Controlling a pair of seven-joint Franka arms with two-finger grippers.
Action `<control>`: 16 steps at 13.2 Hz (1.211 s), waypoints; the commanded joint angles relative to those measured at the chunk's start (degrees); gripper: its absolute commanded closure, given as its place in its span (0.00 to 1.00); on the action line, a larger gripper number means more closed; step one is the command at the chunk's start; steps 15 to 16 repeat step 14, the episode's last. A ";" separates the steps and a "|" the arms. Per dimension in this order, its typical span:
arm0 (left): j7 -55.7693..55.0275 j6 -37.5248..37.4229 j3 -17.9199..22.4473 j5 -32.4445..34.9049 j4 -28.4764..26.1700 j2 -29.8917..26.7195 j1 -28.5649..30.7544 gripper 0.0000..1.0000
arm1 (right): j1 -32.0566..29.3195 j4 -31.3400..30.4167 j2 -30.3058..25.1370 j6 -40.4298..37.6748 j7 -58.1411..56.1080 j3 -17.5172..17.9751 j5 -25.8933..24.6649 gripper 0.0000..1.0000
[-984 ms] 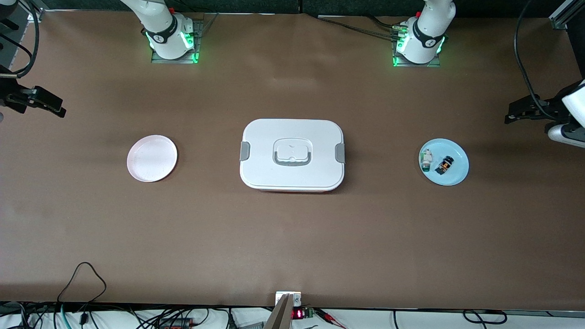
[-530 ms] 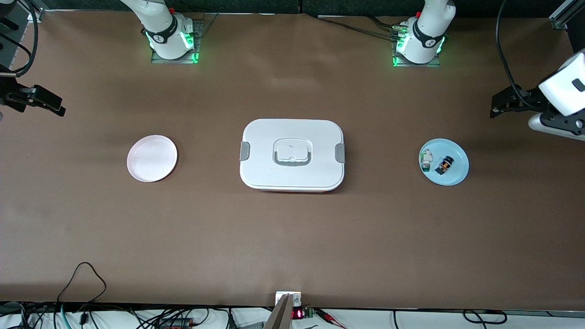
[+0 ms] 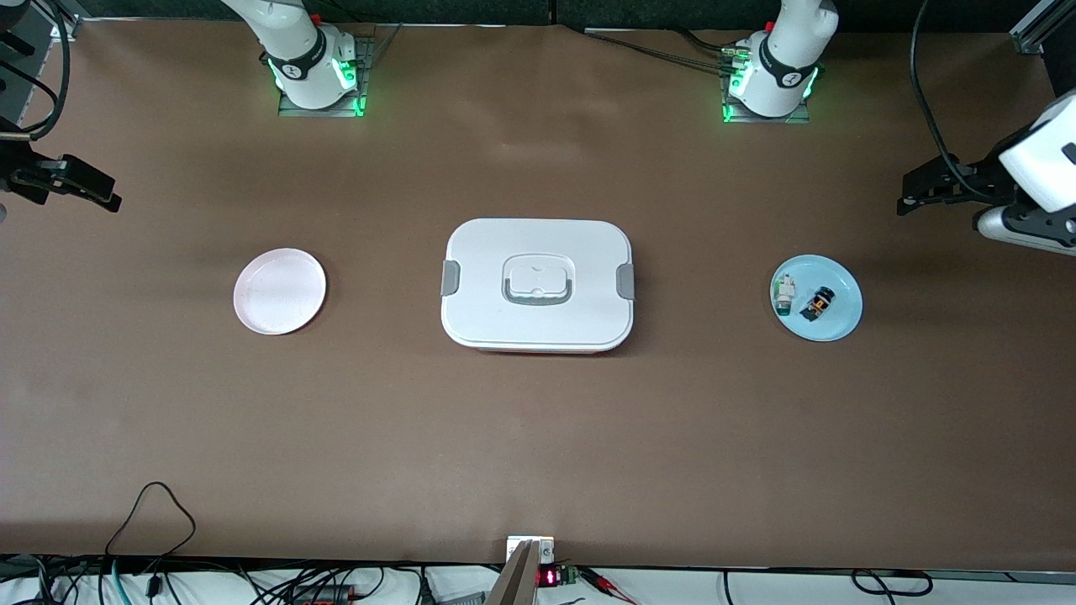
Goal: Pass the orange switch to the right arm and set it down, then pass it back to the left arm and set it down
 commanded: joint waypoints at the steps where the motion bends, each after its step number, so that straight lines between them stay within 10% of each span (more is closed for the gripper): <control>1: -6.84 -0.57 -0.20 -0.68 0.14 -0.06 -0.44 0.00 | -0.10 1.15 0.16 -1.29 -0.62 -0.27 0.61 0.00; 16: -9.77 -0.83 -1.61 1.08 0.49 -0.06 -0.88 0.00 | 0.69 0.28 -1.06 -2.25 -0.09 1.23 0.61 0.00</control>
